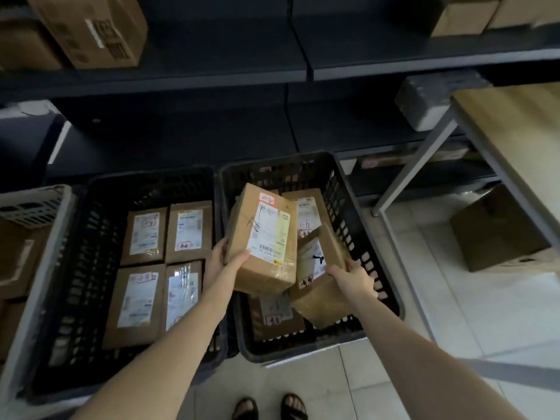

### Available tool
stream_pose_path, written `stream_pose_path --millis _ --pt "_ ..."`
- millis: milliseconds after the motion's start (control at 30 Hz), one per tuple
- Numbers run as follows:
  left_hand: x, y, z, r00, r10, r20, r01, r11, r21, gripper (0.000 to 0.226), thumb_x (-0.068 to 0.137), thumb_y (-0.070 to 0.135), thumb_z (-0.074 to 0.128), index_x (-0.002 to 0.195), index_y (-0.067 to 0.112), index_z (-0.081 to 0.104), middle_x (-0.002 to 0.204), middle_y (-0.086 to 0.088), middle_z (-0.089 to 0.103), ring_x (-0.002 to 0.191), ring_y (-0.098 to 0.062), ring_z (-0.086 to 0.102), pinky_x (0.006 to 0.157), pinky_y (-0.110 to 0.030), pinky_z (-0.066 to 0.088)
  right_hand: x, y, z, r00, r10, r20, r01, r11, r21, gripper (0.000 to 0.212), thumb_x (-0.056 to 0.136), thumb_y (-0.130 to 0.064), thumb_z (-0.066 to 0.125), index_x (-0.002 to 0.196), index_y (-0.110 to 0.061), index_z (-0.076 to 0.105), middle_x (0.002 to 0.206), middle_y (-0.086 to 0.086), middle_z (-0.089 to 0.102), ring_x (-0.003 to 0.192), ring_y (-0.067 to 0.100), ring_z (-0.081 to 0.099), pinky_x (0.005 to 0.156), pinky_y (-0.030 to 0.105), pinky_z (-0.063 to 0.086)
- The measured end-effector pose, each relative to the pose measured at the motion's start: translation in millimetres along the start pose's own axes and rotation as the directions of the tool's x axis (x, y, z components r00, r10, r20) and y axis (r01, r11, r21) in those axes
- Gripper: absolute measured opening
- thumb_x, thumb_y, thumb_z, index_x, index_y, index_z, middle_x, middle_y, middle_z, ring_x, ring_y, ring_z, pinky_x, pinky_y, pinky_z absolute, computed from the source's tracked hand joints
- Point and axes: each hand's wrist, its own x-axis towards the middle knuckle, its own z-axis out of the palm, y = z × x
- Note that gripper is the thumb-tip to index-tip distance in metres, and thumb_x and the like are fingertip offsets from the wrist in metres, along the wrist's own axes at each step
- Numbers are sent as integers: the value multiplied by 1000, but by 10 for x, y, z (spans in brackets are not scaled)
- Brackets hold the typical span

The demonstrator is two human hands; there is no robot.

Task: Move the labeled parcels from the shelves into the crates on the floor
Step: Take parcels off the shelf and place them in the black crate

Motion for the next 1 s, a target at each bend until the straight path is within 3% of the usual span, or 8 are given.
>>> stream_pose_path --millis 133,267,400,600,700,800,933,1000 --pt "82 -86 90 999 54 1 -54 997 59 84 63 52 69 139 34 37 136 3 48 119 -16 50 103 -42 42 187 157 138 1000 -3 -22 4 998 65 66 83 -48 62 143 -26 42 135 17 49 126 39 39 110 48 27" --pt "158 -156 183 994 107 0 -107 990 91 89 62 57 67 141 34 34 140 5 43 124 -14 46 104 -40 40 344 295 173 999 -30 19 26 982 189 47 94 -16 53 140 -13 47 127 13 59 113 33 54 99 42 46" --pt "217 -187 292 991 135 9 -135 983 128 87 62 60 65 140 36 36 140 6 41 125 -16 45 104 -43 41 519 422 294 994 -72 83 64 993 98 44 88 -1 46 130 -8 56 114 17 64 101 34 61 87 47 55" --pt "176 -153 348 989 145 21 -147 975 166 86 63 57 66 141 35 36 140 6 41 124 -15 46 104 -40 40 665 510 293 977 -130 168 148 984 -100 50 87 -13 52 137 -20 48 133 14 50 112 32 56 93 41 51" --pt "108 -79 321 995 95 34 -97 993 65 64 75 43 68 134 31 45 127 5 54 113 -14 54 94 -37 47 567 282 142 963 -221 153 244 958 -154 52 94 -20 53 145 -20 40 144 16 38 120 34 51 98 43 48" --pt "4 71 230 992 93 82 -95 995 13 46 88 23 60 130 34 48 112 9 61 100 -9 57 72 -26 45 372 -103 -51 908 -398 132 407 912 -55 52 95 -27 54 144 -18 40 139 15 47 115 29 56 95 41 50" --pt "-64 280 -15 992 -5 124 5 1000 0 47 78 29 67 123 35 54 113 -1 64 102 -18 59 74 -33 48 0 -609 -276 852 -497 166 473 866 162 66 93 -41 58 149 -20 31 145 8 43 131 27 45 105 40 41" --pt "-109 373 -127 986 -63 156 68 997 -32 50 70 32 69 118 30 57 111 -7 64 104 -24 58 76 -37 50 -146 -767 -347 826 -528 195 466 836 292 68 92 -40 60 148 -18 31 140 6 49 127 24 49 97 36 46"
